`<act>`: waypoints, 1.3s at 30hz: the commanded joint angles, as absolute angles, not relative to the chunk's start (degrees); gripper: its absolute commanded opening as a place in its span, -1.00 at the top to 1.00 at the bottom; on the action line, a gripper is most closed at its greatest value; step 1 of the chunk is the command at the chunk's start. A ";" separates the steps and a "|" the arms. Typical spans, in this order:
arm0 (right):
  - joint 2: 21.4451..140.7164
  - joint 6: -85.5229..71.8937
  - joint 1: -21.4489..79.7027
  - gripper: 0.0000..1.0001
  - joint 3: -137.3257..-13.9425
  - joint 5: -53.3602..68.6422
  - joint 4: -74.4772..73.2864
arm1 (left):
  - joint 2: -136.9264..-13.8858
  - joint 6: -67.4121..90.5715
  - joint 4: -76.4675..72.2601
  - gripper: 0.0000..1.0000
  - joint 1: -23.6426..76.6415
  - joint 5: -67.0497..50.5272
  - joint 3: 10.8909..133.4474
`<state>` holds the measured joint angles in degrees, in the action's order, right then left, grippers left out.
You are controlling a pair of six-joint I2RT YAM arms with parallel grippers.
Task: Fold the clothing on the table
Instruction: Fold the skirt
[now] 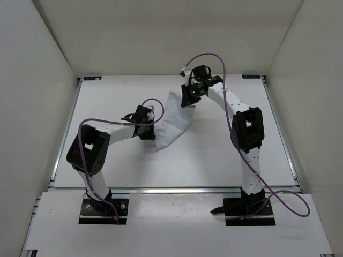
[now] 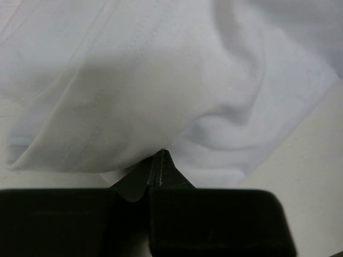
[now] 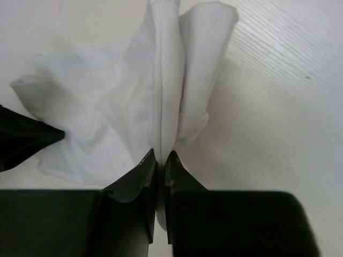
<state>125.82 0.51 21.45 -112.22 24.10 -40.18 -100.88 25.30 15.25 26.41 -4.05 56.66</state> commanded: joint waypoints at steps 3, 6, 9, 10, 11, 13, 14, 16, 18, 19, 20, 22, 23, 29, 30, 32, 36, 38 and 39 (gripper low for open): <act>120.68 3.78 29.25 1.00 -113.39 20.29 -44.91 | -104.85 25.75 13.72 1.00 27.16 -10.19 57.30; 120.15 1.59 32.24 1.00 -109.61 22.49 -42.72 | -106.43 26.28 12.40 1.00 26.11 -12.65 58.44; 120.85 -2.09 34.36 1.00 -107.49 26.36 -40.09 | -107.23 27.33 10.73 1.00 25.31 -13.62 58.01; 121.46 -3.24 35.24 1.00 -107.23 27.06 -40.25 | -107.23 27.68 10.55 1.00 24.96 -13.97 57.57; 121.64 -3.77 35.68 0.98 -106.97 27.85 -39.04 | -107.14 27.86 9.94 1.00 24.61 -14.06 57.05; 122.43 -5.27 35.42 1.00 -106.36 29.79 -37.98 | -106.97 28.56 8.27 1.00 24.08 -14.94 56.08; 122.69 -6.23 35.33 1.00 -106.61 31.36 -37.88 | -107.22 29.09 8.17 1.00 23.47 -15.29 55.47; 122.34 -7.03 35.68 1.00 -104.51 31.81 -36.22 | -107.23 29.53 6.77 1.00 22.59 -16.78 54.58; 121.56 -8.43 35.68 1.00 -101.79 34.00 -34.29 | -107.14 29.97 5.80 1.00 21.71 -17.84 53.79; 121.64 -9.22 35.77 1.00 -100.65 34.80 -32.02 | -107.05 29.97 5.37 1.00 21.45 -18.28 53.53; 121.38 -10.19 36.12 1.00 -99.24 36.46 -31.04 | -107.14 30.23 5.19 1.00 21.18 -18.28 53.00; 121.38 -11.86 36.30 0.98 -96.69 36.83 -28.05 | -106.09 30.85 4.22 1.00 20.66 -18.89 52.74; 121.81 -12.39 36.56 0.92 -96.24 36.65 -27.69 | -105.30 30.76 3.70 1.00 20.39 -19.24 52.47; 121.29 -13.44 35.68 0.12 -99.23 38.22 -29.19 | -100.73 32.69 1.85 1.00 18.38 -21.17 50.54; 119.81 -13.97 35.42 0.02 -99.32 39.19 -28.05 | -99.77 32.43 1.93 1.00 18.28 -21.53 50.36; 116.99 -15.64 34.63 -0.21 -98.61 40.34 -26.64 | -98.45 33.13 2.10 1.00 17.14 -22.06 50.27; 109.10 -14.85 34.46 -0.22 -95.99 34.73 -24.80 | -92.05 35.33 0.98 0.64 15.04 -24.43 48.34; 105.83 -15.99 33.67 -0.05 -89.77 33.32 -21.12 | -87.48 36.74 0.96 0.11 13.11 -24.52 46.15; 103.56 -16.43 32.71 0.07 -88.00 32.44 -18.66 | -84.06 36.74 1.75 0.03 12.83 -22.78 46.14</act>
<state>111.00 -14.94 34.39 -91.50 34.85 -25.63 -93.65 35.14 2.35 14.66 -22.72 46.85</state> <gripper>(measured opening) 0.484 0.456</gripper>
